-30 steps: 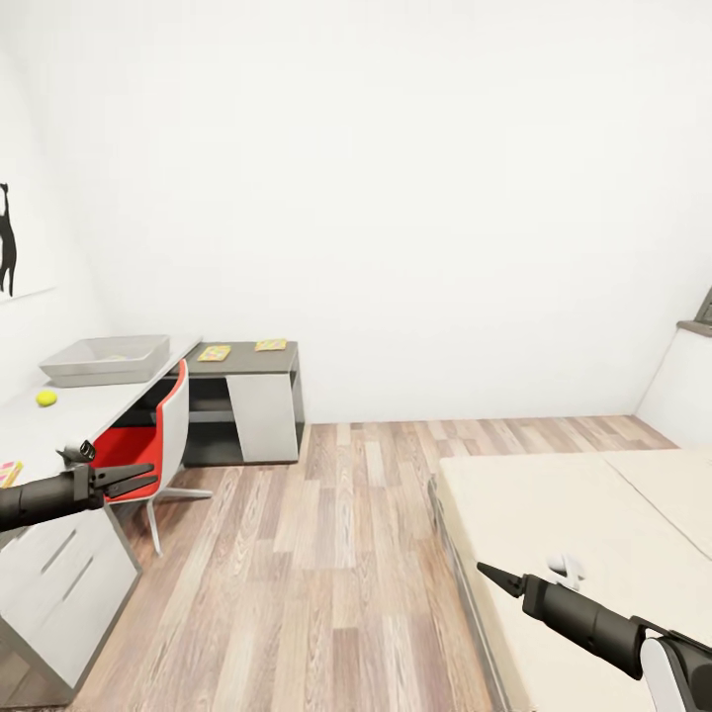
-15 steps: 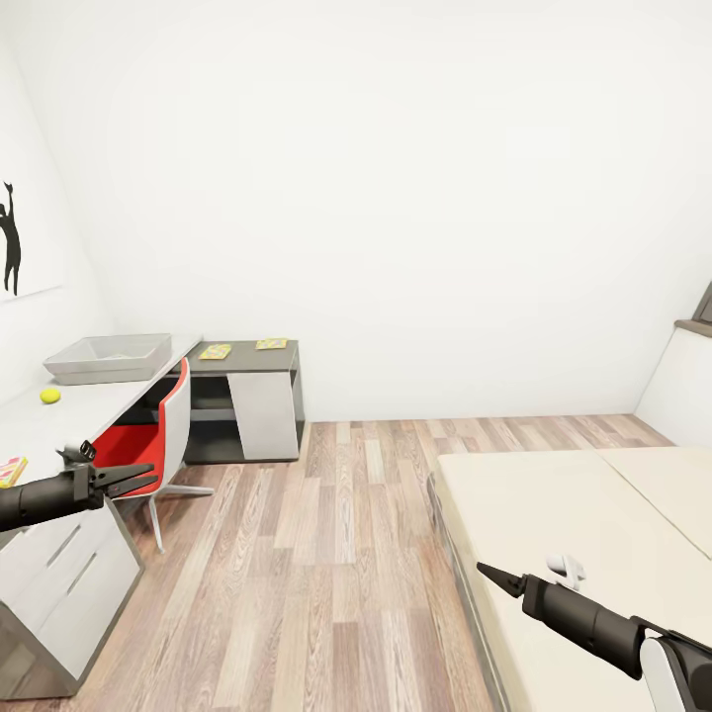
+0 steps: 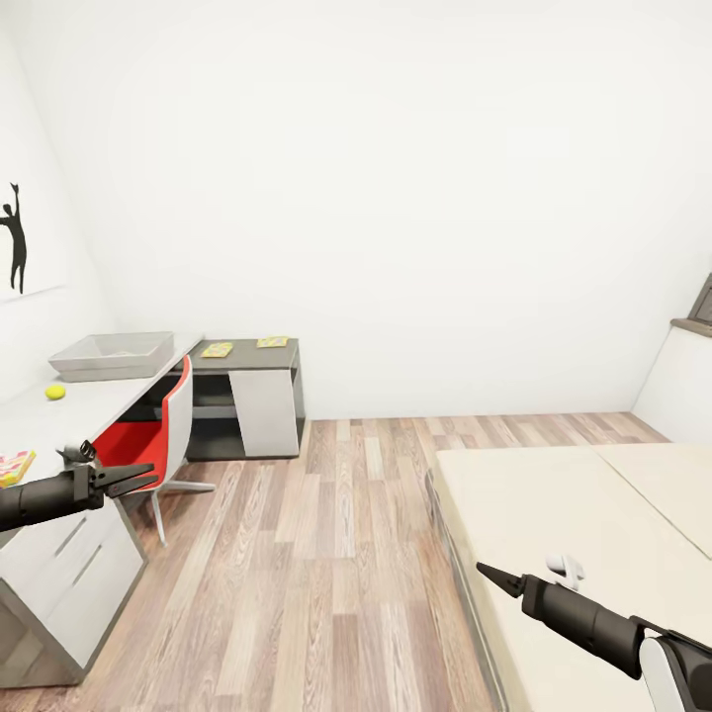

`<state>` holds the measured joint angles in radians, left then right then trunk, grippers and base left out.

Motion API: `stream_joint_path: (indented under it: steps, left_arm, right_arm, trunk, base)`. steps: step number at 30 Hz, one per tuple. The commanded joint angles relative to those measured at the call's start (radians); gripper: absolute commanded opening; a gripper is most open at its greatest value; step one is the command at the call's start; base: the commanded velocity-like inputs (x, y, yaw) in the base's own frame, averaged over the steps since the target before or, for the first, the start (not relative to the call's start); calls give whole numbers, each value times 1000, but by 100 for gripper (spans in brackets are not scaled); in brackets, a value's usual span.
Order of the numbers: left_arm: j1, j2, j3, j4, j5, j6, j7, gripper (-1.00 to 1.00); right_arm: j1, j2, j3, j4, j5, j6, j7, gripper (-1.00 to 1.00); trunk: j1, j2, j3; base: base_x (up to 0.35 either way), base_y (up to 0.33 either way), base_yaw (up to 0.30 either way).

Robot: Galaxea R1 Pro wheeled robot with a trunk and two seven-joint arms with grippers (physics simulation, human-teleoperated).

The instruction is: Put all the toys in the child's room - the three board games (two on the bed and one on the table), the two jigsaw puzzles on the table, and the tennis ball on the table - inside the toy box on the table in the child's room.

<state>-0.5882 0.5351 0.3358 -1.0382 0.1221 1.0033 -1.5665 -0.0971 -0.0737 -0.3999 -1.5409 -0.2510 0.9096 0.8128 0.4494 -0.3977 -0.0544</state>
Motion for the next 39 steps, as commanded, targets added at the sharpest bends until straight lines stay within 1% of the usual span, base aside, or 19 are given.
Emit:
stream_joint_path:
  steps: [1, 16, 39]
  left_arm:
    - [-1, 0, 0, 0, -1, 11, -4, 100]
    - [-1, -3, -1, 0, -1, 11, -4, 100]
    - [-1, -4, -1, 0, -1, 11, -4, 100]
  right_arm:
    - [-1, 0, -1, 0, 1, 5, 4, 100]
    - [-1, 0, -1, 0, 0, 7, 6, 100]
    - [-2, 0, -2, 1, -1, 8, 6, 100]
  trunk:
    - [1, -2, -2]
    - [1, -2, 3]
    - [1, -2, 4]
  base:
    - [-38, -7, 0]
    - [-8, -2, 125]
    - [-37, 0, 10]
